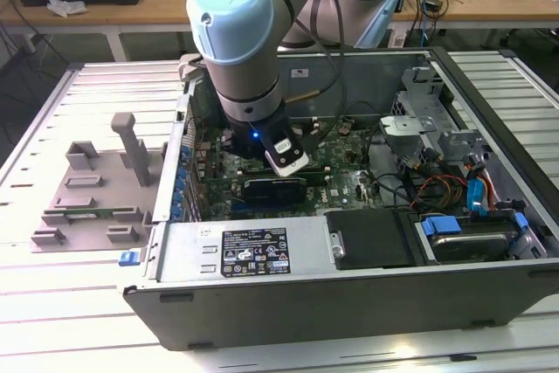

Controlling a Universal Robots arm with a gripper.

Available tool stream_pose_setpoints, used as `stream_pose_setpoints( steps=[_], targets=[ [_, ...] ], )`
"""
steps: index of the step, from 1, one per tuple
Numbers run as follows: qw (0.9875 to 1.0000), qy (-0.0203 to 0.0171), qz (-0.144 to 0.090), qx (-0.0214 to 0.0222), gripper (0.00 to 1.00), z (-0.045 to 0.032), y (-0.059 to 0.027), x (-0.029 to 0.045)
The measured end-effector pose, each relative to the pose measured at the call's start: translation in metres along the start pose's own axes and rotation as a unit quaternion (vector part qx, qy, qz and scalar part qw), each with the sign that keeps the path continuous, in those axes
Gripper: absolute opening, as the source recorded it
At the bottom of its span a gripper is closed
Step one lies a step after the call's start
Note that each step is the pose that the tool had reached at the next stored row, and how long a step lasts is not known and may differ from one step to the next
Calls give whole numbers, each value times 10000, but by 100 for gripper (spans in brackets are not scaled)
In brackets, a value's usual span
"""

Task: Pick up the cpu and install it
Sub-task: 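Install the second cpu locking lever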

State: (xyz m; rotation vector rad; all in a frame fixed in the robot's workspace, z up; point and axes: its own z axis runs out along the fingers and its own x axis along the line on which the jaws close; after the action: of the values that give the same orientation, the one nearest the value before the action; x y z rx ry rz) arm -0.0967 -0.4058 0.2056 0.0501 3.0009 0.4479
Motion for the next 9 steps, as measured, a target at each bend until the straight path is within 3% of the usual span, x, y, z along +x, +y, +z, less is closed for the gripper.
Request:
stream_pose_setpoints(
  steps=[4,9],
  targets=[
    [10000,1,1,-8,11,-13,-53,-2],
    [9998,-15,14,-180,11,34,-83,12]
  ],
)
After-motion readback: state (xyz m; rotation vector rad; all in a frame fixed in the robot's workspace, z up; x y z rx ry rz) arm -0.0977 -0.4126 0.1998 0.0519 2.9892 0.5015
